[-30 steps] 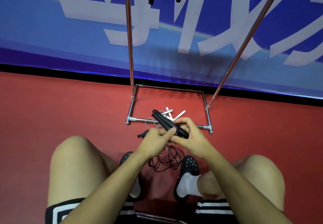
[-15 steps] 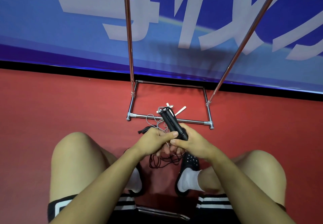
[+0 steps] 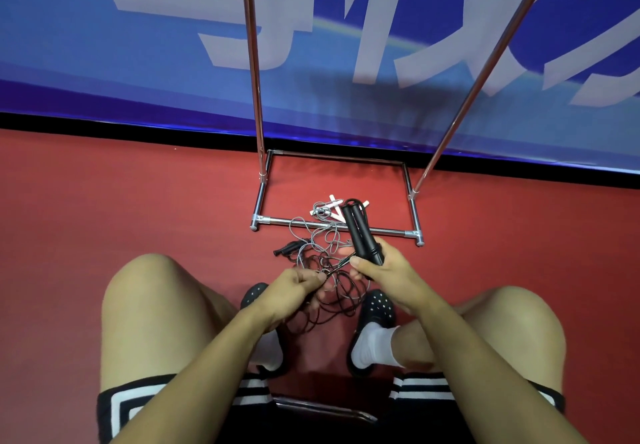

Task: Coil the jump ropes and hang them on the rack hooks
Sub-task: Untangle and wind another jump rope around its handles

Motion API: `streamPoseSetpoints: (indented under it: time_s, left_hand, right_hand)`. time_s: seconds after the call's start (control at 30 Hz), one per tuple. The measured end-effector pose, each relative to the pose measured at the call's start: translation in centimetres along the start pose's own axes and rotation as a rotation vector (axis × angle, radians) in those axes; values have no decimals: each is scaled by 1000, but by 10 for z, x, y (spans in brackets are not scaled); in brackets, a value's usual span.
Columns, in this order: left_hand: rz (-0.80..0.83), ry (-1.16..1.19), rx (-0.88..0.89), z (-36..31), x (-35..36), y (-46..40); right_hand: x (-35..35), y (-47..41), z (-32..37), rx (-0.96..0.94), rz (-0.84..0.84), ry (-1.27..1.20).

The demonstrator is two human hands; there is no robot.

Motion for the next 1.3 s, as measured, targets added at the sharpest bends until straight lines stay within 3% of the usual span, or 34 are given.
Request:
streamPoseSetpoints:
  time_s: [0.2, 0.5, 0.6, 0.9, 0.97, 1.1, 1.2, 1.3]
  left_hand:
    - [-68, 30, 61, 7, -5, -8]
    - [-279, -619, 178, -25, -5, -4]
    - [-304, -627, 284, -69, -13, -6]
    - [-170, -474, 302, -190, -32, -43]
    - [-137, -426, 317, -200, -35, -56]
    - [-134, -446, 364, -215, -42, -79]
    - [-201, -423, 350, -227, -45, -93]
    - [-353, -461, 327, -231, -52, -107]
  right_hand:
    - [-3, 1, -12, 8, 1, 111]
    - [-11, -11, -22, 9, 22, 356]
    - [-23, -38, 7, -36, -12, 403]
    - [-47, -139, 100, -242, 10, 568]
    - [-49, -155, 99, -230, 31, 394]
    - [-50, -181, 88, -70, 74, -231]
    - [-57, -196, 85, -63, 55, -307]
    - [-60, -206, 75, -62, 63, -210]
Point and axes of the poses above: each hand's wrist, its own y-axis away from the middle knuckle, its own x-axis out of the palm, z = x × y, the point moved 6 cm from there along -y, towards the middle knuckle, and after that the axes turned 10 degrees about -x, right-handed, at the moved point
